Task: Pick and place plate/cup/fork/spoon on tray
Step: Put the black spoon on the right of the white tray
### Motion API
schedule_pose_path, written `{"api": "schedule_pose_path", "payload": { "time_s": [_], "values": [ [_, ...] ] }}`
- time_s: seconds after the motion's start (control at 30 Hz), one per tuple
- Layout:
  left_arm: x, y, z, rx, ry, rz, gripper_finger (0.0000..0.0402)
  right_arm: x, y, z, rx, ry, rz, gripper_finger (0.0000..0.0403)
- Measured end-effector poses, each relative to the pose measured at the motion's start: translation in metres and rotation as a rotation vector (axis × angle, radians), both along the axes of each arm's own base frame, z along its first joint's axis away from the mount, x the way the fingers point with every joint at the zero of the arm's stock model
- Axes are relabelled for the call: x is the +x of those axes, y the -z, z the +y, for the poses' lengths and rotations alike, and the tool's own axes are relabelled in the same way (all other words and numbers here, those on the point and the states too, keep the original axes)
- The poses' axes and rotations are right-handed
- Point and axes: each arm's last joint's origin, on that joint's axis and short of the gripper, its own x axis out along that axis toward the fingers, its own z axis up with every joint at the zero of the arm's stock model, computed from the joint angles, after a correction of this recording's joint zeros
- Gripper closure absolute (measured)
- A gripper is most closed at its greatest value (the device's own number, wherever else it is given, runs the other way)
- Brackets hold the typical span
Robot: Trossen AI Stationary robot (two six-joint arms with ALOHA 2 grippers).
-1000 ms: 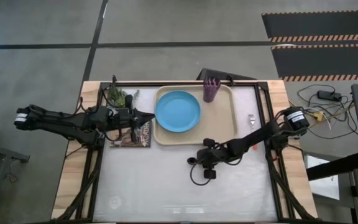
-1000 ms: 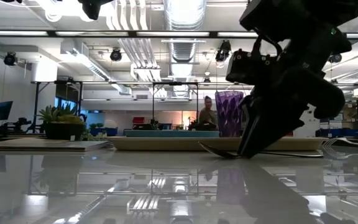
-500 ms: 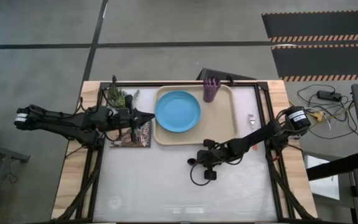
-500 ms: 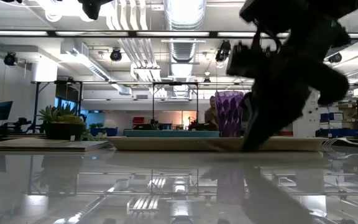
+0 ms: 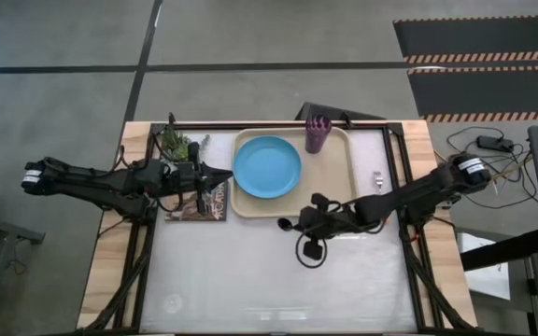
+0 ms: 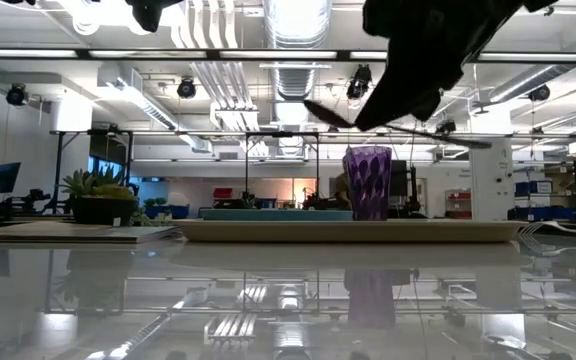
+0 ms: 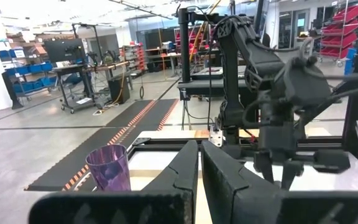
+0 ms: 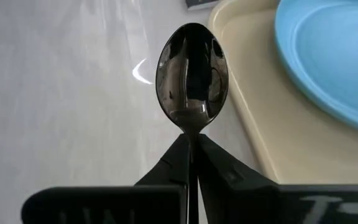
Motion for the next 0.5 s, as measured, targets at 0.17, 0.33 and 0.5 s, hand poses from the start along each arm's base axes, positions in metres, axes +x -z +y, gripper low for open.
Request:
{"api": "schedule_pose_path", "payload": {
  "time_s": [0.17,0.33,0.5],
  "values": [
    [0.000,0.000,0.000,0.000,0.000,0.000,0.0398,-0.011,-0.011,-0.005,-0.032,0.073,0.002,0.0394],
    [0.000,0.000,0.000,-0.001,0.000,-0.001,0.0398,-0.027,-0.014,-0.028,0.051,0.399,0.063,0.0394],
    [0.000,0.000,0.000,-0.001,0.000,-0.001,0.0398,-0.045,-0.001,-0.051,0.099,0.709,0.217,0.0394]
  ]
}}
